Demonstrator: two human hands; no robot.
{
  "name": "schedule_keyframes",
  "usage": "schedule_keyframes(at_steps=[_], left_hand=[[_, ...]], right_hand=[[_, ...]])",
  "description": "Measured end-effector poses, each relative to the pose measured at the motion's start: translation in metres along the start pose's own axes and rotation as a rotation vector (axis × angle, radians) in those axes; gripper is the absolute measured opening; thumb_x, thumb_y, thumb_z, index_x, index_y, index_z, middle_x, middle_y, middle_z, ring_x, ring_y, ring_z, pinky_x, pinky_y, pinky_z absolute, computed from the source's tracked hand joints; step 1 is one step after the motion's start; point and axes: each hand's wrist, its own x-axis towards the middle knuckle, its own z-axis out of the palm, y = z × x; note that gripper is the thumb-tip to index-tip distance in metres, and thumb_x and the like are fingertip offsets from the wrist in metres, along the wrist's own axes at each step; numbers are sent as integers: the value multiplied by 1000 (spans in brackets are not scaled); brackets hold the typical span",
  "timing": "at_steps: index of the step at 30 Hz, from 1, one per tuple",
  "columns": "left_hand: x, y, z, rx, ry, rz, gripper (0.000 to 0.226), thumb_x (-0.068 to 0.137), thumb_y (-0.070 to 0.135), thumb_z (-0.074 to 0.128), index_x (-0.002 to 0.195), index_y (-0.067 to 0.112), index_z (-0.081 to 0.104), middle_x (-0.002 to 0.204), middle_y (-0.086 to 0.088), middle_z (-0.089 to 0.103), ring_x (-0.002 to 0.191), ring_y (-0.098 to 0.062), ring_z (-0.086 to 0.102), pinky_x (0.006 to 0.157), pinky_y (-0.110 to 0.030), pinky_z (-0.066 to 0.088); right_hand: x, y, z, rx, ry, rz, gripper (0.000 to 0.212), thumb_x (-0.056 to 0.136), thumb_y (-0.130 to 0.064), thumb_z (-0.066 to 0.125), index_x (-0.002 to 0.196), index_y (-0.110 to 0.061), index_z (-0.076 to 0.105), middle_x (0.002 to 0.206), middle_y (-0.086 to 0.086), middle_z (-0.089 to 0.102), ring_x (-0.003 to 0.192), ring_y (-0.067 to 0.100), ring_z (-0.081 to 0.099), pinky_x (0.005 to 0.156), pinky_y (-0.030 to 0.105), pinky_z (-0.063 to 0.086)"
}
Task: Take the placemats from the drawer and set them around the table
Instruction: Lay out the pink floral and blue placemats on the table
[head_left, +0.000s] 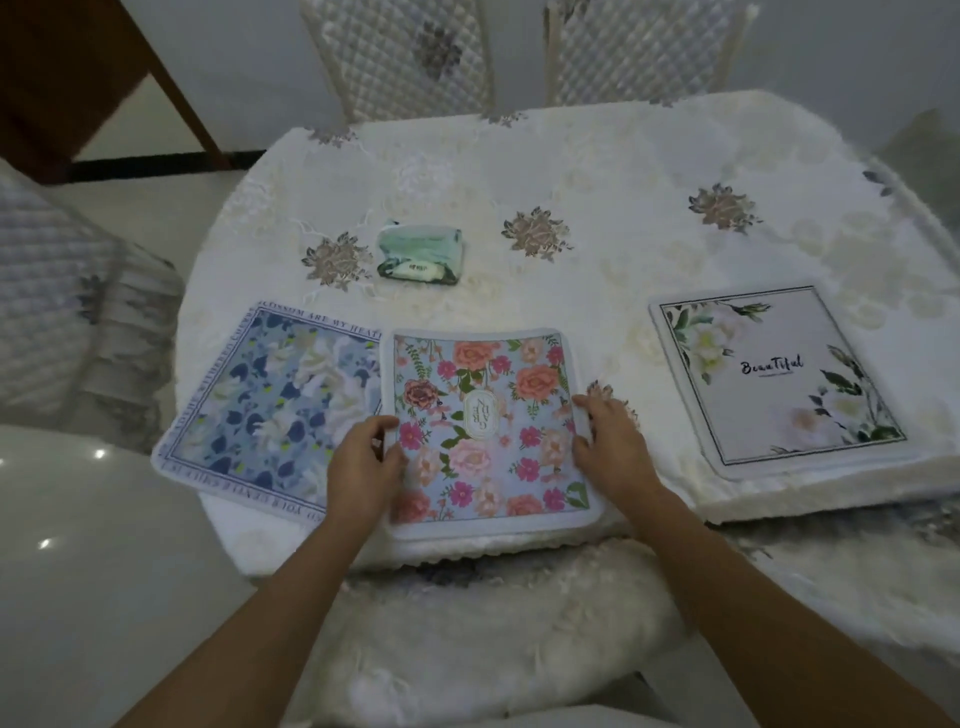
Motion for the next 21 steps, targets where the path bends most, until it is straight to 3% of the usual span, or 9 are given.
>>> schedule_keyframes(at_steps=[3, 6, 11, 15, 17, 21], left_hand=[[-19, 4, 1, 49, 22, -43, 30, 93, 14, 63, 122, 22, 63, 98, 4, 63, 73, -4, 58, 61, -20, 45], [-32, 7, -1, 46, 2, -89, 31, 91, 15, 67, 120, 24, 62, 99, 6, 66, 76, -5, 62, 66, -25, 52], [-37, 22, 1, 9, -15, -97, 33, 91, 15, 69, 122, 23, 60, 91, 13, 62, 74, -1, 62, 56, -9, 44], [-30, 36, 7, 6, -11, -50, 33, 91, 23, 69, 123, 25, 60, 91, 16, 62, 74, -3, 63, 60, -18, 50], [-23, 45, 13, 21, -69, -17, 31, 92, 27, 69, 122, 27, 61, 89, 14, 62, 73, -3, 63, 62, -19, 50], [-2, 57, 23, 221, -351, 86, 24, 93, 37, 65, 115, 31, 61, 83, 11, 64, 71, -5, 60, 62, -20, 47]], right_hand=[[0, 11, 0, 8, -67, -25, 56, 90, -15, 60, 142, -17, 42, 147, 9, 38, 125, 26, 49, 100, 36, 44], [2, 16, -4, -2, -117, -43, 56, 91, -14, 59, 144, -18, 41, 149, 9, 35, 127, 27, 48, 101, 37, 44], [16, 14, -23, 7, -99, -133, 52, 92, -7, 55, 142, -19, 44, 127, 7, 47, 105, 22, 56, 84, 27, 44], [50, 3, -44, -20, -42, -195, 50, 92, -6, 55, 139, -21, 47, 123, 3, 49, 88, 14, 54, 76, 26, 45], [72, -1, -54, -18, -19, -179, 50, 91, -6, 56, 138, -20, 49, 123, 3, 51, 90, 12, 53, 75, 24, 43], [98, 10, -66, -2, -4, -114, 51, 89, -12, 63, 138, -17, 49, 126, 7, 52, 101, 21, 58, 77, 26, 42]])
